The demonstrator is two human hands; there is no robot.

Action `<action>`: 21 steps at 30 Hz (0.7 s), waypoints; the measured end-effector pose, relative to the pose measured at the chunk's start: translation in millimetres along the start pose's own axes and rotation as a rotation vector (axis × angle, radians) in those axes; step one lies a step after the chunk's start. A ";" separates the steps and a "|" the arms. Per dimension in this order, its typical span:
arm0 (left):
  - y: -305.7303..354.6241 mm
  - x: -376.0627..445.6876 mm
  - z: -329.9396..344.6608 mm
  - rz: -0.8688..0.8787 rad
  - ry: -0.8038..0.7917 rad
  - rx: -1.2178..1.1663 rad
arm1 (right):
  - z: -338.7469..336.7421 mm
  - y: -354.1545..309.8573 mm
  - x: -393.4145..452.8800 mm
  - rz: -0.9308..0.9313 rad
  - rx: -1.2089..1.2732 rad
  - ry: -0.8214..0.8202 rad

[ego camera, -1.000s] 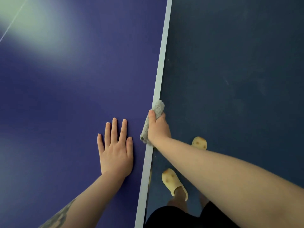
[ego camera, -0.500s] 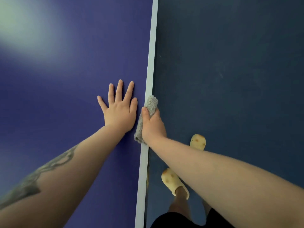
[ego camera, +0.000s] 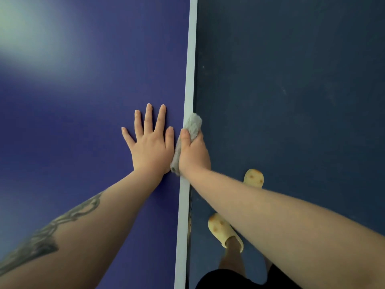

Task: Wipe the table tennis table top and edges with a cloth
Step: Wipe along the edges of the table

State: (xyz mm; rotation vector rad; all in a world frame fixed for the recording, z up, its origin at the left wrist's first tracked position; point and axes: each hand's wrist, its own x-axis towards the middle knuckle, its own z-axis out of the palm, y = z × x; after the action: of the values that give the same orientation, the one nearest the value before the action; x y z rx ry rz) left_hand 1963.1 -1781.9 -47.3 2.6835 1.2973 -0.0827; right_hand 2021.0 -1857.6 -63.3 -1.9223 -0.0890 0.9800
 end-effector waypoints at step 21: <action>12.3 80.4 -12.1 -0.105 -0.043 -0.051 | -6.2 20.9 -38.2 -0.007 0.031 -0.097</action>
State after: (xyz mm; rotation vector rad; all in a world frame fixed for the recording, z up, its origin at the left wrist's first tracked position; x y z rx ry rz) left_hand 2022.6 -1725.2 -43.4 2.5563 1.4073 -0.1168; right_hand 1992.5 -1890.1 -55.2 -1.8449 -0.1363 1.0640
